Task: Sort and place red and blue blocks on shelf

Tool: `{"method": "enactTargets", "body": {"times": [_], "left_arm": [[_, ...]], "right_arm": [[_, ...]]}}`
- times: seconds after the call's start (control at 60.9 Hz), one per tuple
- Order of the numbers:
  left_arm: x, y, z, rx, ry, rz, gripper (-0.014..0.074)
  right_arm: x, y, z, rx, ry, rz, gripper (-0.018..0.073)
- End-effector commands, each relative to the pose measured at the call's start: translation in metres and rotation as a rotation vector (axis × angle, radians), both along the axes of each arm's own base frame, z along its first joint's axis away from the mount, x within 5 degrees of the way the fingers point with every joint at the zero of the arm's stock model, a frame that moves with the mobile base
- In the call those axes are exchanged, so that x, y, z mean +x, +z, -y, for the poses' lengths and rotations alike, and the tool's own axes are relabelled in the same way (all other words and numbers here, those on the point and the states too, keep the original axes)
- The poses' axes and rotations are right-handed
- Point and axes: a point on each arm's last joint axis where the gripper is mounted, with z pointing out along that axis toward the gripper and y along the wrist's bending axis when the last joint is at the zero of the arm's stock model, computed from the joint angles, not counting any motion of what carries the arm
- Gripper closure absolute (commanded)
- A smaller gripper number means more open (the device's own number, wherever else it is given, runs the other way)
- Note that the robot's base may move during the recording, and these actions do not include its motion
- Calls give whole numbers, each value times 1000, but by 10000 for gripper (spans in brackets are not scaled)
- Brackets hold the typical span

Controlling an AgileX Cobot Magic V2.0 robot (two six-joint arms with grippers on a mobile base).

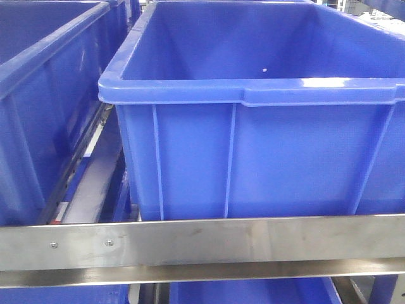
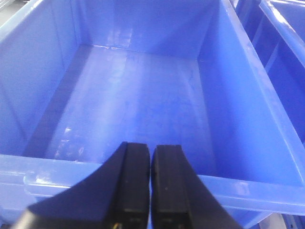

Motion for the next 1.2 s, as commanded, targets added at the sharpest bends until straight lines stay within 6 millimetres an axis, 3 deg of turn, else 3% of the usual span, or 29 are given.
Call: {"method": "enactTargets", "body": {"times": [0.0,1.002,1.182], "left_arm": [[1,15,2,-3,-26,88,456],[-4,17,0,44,-18,120,456],[-12,-5,-1,-6,-6,133,456]], "right_arm": [[-3,17,-1,-4,11,135,503],[-3,17,-1,-4,11,135,503],[-3,17,-1,-4,11,135,503]]}}
